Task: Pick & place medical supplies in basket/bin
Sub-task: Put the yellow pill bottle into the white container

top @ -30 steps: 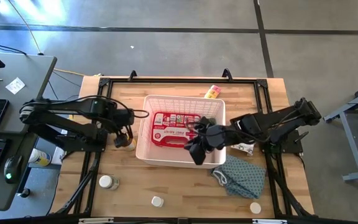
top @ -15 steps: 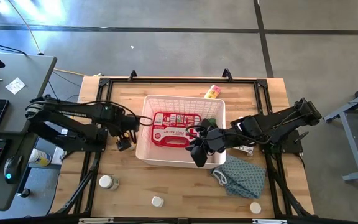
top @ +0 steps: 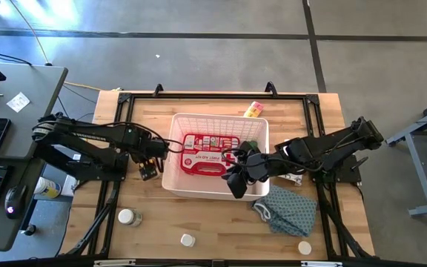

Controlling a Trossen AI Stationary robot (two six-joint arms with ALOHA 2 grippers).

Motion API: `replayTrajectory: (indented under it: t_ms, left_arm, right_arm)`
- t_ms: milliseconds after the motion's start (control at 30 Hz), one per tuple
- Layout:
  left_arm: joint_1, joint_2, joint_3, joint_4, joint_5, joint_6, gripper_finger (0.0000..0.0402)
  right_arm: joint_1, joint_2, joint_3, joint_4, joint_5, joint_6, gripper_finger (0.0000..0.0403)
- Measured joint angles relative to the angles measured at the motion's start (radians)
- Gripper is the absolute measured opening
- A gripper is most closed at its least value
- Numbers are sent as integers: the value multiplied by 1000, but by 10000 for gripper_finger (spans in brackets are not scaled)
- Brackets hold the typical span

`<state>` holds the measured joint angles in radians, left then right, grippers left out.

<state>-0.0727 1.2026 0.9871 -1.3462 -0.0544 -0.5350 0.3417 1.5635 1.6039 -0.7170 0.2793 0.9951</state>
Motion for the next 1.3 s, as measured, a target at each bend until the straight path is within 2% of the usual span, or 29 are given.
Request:
replayTrajectory:
  t_ms: [200, 800, 1033, 1300]
  left_arm:
    - [0, 0, 0, 1, 0, -19, 245]
    - [0, 1, 12, -89, 74, -31, 246]
    - [0, 0, 151, -236, 44, -19, 246]
    - [0, -20, 405, -230, 66, -76, 246]
  right_arm:
    - [13, 0, 0, 0, 63, -5, 129]
    - [78, 0, 0, -5, 176, -9, 129]
    - [80, 0, 0, -4, 157, -26, 129]
    - [80, 0, 0, -4, 137, -35, 129]
